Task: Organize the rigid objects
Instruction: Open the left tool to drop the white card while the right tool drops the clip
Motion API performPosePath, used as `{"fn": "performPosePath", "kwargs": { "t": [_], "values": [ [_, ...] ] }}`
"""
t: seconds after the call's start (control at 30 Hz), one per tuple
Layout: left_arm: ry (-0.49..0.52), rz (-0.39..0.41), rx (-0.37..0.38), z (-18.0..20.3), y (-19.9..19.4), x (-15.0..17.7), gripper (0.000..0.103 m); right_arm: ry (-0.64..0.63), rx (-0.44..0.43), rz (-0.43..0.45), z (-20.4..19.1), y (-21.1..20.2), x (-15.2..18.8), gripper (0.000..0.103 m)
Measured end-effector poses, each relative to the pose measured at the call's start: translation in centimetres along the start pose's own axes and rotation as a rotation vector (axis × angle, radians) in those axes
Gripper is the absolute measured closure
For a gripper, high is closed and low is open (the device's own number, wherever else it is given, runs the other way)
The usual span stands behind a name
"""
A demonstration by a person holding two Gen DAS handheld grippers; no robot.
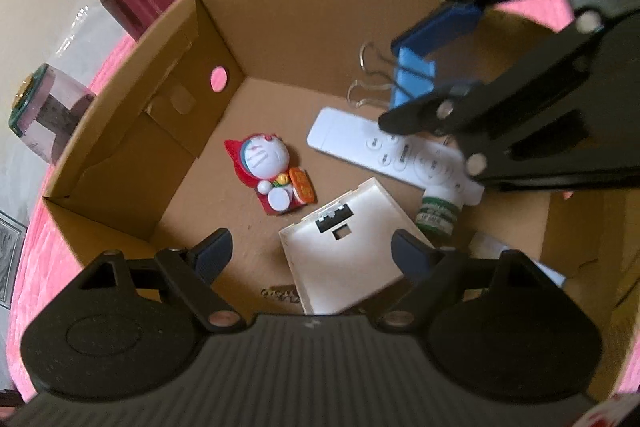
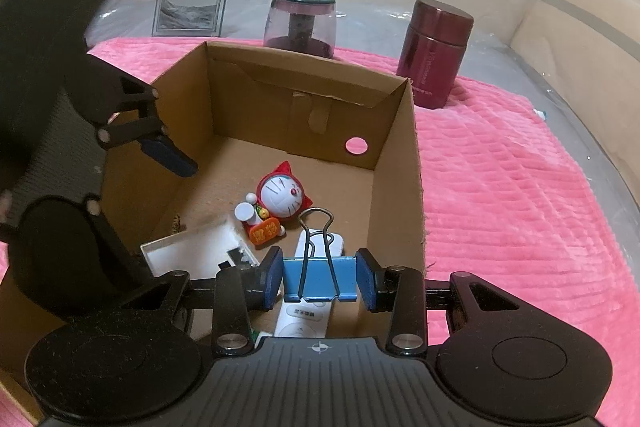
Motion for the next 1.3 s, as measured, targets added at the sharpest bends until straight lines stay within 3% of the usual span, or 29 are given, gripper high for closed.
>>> {"fn": "performPosePath", "kwargs": {
  "t": [0.33,0.7,1.07,1.3],
  "values": [
    [-0.078,0.125,-0.020,-1.7,-4.7,1.6,0.019,0.014,-0.009,-0.024,-0.4,0.1,-0.4,0.067],
    [-0.259,0.285,-0.076,-6.0,-11.0,4.3,0.019,0.008,-0.046,-0.128,-2.1,2.3,-0.9,0.067],
    [-0.341,0.307,-0.067,-7.0,-11.5,5.7,0.019,-0.031,-0.034,-0.231,-3.3,4.4,-0.3,0.067],
    [-0.373,0.303,-0.066,-7.3,-11.4,6.5,0.019,-0.040,-0.032,-0.234,-3.5,4.8,-0.3,0.067]
  ]
}}
Point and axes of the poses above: each gripper's, at about its wrist camera, not at the fingertips, and y roughly the way its jaws point, z to its right, x to its underside, the point moved 5 cm from there along y, roughly the way its jaws point, and after that the axes turned 2 degrees about -x, right-handed, at the moved point
